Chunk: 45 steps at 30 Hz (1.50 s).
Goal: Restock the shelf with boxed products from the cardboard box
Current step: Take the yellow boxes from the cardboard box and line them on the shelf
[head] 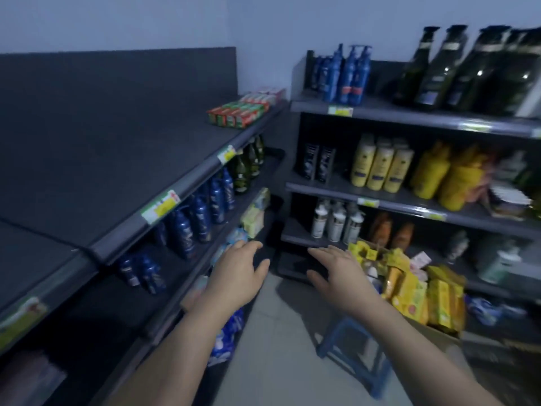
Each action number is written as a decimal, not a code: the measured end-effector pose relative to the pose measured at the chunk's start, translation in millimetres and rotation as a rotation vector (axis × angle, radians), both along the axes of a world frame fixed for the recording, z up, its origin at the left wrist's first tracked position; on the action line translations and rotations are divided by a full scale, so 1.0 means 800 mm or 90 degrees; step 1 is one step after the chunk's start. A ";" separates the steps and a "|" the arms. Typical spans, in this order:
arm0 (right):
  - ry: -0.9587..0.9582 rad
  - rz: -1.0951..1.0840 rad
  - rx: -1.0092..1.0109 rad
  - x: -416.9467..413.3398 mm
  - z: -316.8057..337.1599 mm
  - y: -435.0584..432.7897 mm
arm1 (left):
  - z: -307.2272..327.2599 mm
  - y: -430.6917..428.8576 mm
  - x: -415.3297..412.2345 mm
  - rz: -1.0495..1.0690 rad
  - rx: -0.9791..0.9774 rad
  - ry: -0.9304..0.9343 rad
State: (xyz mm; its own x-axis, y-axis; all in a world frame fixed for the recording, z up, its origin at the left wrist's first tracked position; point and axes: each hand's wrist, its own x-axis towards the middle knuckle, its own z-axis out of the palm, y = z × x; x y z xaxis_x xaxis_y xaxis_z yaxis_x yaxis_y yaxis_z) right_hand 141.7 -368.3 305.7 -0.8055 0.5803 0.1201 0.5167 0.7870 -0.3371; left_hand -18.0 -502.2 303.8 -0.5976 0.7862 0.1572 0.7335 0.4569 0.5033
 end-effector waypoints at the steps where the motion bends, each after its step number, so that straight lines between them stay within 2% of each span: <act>1: -0.009 -0.025 -0.013 0.009 -0.008 0.015 | -0.008 0.021 0.001 -0.020 -0.010 -0.009; 9: -0.071 -0.201 -0.060 0.053 -0.055 0.129 | -0.061 0.193 -0.006 -0.180 -0.071 -0.044; 17: -0.056 -0.419 -0.164 0.080 -0.085 0.219 | -0.097 0.356 -0.021 -0.323 -0.145 -0.065; 23: -0.047 -0.551 -0.261 0.106 -0.127 0.252 | -0.139 0.436 0.001 -0.396 -0.226 -0.088; 28: -0.036 -0.577 -0.305 0.115 -0.165 0.300 | -0.182 0.485 0.014 -0.389 -0.287 -0.125; 35: -0.051 -0.518 -0.343 0.119 -0.224 0.391 | -0.242 0.552 0.022 -0.276 -0.295 -0.219; 39: -0.070 -0.475 -0.356 0.121 -0.256 0.437 | -0.283 0.590 0.021 -0.274 -0.293 -0.217; 45: -0.026 -0.468 -0.370 0.121 -0.291 0.472 | -0.335 0.638 0.019 -0.325 -0.361 -0.162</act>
State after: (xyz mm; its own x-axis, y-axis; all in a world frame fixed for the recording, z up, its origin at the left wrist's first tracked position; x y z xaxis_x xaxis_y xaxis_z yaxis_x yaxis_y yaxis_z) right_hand 238.2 9.0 72.6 -0.2103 0.9053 -0.3690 0.8373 -0.0281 -0.5460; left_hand -2.7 8.4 35.5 -0.1065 0.8915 -0.4404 0.8145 0.3322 0.4756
